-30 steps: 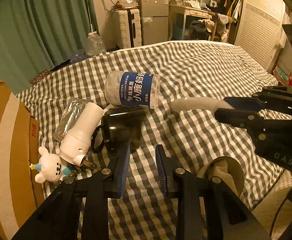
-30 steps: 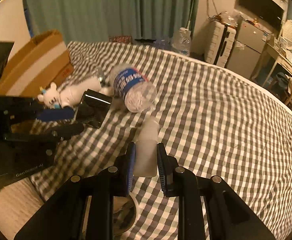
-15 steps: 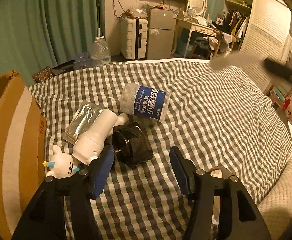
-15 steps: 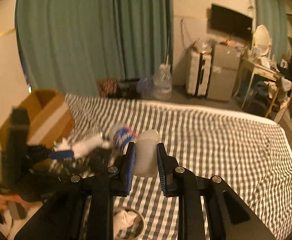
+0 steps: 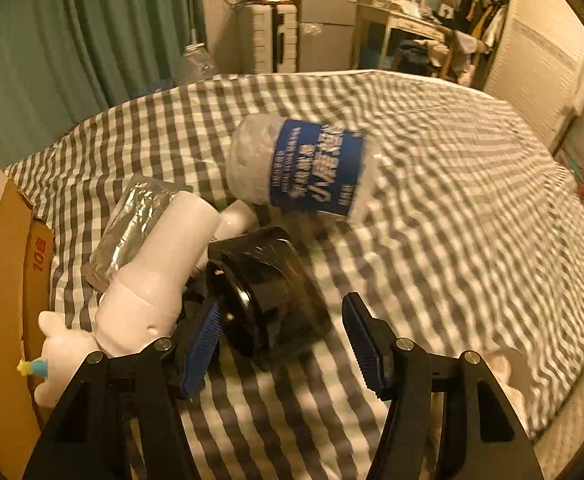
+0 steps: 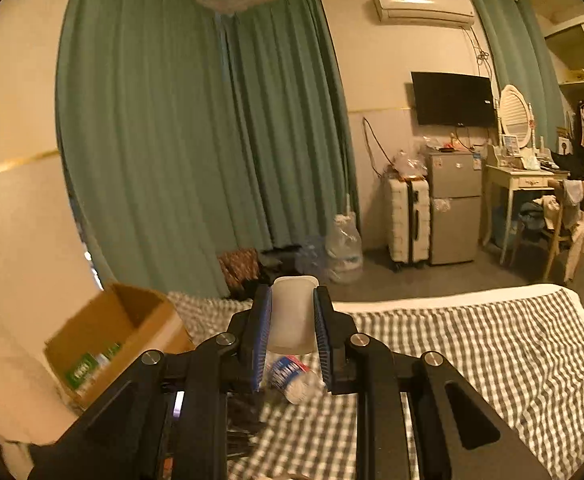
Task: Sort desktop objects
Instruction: 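Lift the black holder and white cylinder and carry them toward the cardboard box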
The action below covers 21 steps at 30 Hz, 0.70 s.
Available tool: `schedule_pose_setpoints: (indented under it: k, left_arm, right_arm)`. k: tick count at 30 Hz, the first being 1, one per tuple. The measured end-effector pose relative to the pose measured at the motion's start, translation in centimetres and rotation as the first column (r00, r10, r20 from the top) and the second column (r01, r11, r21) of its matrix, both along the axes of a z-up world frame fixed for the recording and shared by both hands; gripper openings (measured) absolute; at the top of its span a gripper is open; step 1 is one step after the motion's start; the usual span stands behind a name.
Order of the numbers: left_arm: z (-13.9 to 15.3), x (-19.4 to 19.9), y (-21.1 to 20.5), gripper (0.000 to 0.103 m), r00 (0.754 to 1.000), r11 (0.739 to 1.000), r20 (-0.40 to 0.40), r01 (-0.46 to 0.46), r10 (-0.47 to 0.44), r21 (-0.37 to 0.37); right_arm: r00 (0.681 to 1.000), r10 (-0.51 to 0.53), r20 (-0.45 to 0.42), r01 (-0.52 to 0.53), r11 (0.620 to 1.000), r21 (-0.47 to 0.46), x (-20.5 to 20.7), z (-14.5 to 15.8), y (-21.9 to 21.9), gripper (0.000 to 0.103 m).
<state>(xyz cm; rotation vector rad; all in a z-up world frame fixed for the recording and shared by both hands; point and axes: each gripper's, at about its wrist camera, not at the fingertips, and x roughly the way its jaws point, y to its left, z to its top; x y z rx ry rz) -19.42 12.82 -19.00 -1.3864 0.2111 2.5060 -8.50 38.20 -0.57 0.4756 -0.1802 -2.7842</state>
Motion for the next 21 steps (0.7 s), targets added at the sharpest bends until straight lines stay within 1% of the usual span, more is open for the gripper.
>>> schedule_pose_setpoints:
  k: [2,4,6,8,10,11,13,14,15,16,18,20,21]
  left_arm:
    - [-0.7,-0.4,0.2,0.062,1.000,1.000,0.022,-0.009,0.009,-0.004]
    - [-1.6,-0.7,0.1,0.041,0.998,1.000,0.057,-0.012,0.011,0.022]
    - [-1.2,-0.6,-0.1,0.041,0.999,0.999,0.039,-0.021,0.020,0.050]
    - [-0.8,-0.4,-0.2,0.040,0.999,0.999,0.023,-0.030,0.029,0.045]
    - [0.1,-0.2,-0.5,0.039,0.999,0.997,0.014,-0.043,0.043,0.056]
    - [0.7,0.1,-0.5,0.039,0.999,0.996,0.011,-0.049,0.049,0.073]
    - [1.9,0.4,-0.7,0.037,0.999,0.995,-0.003,-0.052,0.052,0.080]
    - [2.7,0.8,-0.7,0.034,0.999,0.995,-0.017,-0.049,0.051,0.083]
    - [3.3,1.1,-0.7,0.017,0.998,0.995,-0.029,-0.050,0.052,0.081]
    - [4.0,1.4,-0.7,0.016,0.998,0.996,-0.040,-0.051,0.054,0.079]
    - [5.6,2.1,-1.0,0.015,0.996,0.994,-0.066,-0.046,0.053,0.101]
    - [6.8,2.6,-1.4,0.011,0.995,0.993,-0.089,-0.037,0.047,0.113]
    - [7.3,2.9,-1.4,0.006,0.994,0.993,-0.102,-0.036,0.048,0.114]
  right_arm:
    - [1.000,0.004,-0.002,-0.004,1.000,-0.018,0.0,0.3,0.0,0.020]
    - [1.000,0.005,-0.003,-0.005,0.999,-0.033,-0.1,0.5,0.1,0.020]
    - [1.000,0.005,-0.006,-0.005,0.999,-0.037,0.0,0.8,0.0,0.020]
    - [1.000,0.007,-0.015,-0.008,1.000,-0.029,0.2,1.1,-0.4,0.020]
    - [1.000,0.007,-0.024,-0.007,1.000,-0.007,0.6,1.3,-1.1,0.020]
    - [1.000,0.003,-0.029,-0.003,1.000,-0.006,0.7,1.4,-1.3,0.020]
    - [1.000,0.009,-0.030,-0.010,0.999,-0.038,0.9,1.6,-1.5,0.020]
    - [0.999,0.006,-0.035,-0.007,0.999,-0.035,1.0,1.8,-1.8,0.020]
    - [0.999,0.005,-0.039,-0.006,1.000,-0.027,1.2,2.0,-2.0,0.020]
    - [0.999,0.003,-0.047,-0.004,1.000,-0.015,1.4,2.2,-2.4,0.020]
    - [0.998,0.004,-0.066,-0.005,1.000,-0.017,2.1,2.6,-2.9,0.020]
    - [0.997,0.007,-0.074,-0.008,1.000,-0.024,2.6,3.0,-3.1,0.020]
    - [0.997,0.006,-0.076,-0.008,1.000,-0.025,2.8,3.1,-3.3,0.020]
